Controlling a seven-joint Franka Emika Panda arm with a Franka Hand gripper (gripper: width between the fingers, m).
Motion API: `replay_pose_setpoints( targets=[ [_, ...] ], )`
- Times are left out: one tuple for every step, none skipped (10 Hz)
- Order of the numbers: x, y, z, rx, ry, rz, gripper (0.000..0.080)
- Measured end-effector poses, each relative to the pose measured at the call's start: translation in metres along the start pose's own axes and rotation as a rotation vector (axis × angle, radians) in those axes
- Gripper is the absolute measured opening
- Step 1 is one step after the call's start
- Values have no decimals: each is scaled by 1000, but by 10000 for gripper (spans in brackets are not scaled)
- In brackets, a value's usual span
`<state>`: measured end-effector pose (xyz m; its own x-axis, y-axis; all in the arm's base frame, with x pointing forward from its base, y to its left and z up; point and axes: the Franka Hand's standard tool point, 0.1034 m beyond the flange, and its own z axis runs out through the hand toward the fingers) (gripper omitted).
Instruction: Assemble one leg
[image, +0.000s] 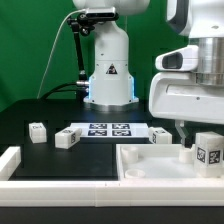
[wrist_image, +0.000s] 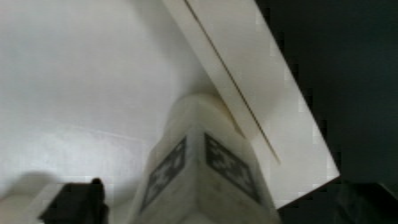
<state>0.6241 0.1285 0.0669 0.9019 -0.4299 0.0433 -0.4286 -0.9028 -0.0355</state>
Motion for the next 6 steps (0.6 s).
replay_pose_setpoints(
  targets=[
    [-1,0,0,-4,1,-116,648],
    [-1,0,0,-6,2,-229,648],
    [0,1,0,-7,1,-335,648],
    [1,2,0,-13,3,-433,648],
    [1,2,0,-20,4,-528,648],
    [2,2,0,-26,6,-602,649]
  ],
)
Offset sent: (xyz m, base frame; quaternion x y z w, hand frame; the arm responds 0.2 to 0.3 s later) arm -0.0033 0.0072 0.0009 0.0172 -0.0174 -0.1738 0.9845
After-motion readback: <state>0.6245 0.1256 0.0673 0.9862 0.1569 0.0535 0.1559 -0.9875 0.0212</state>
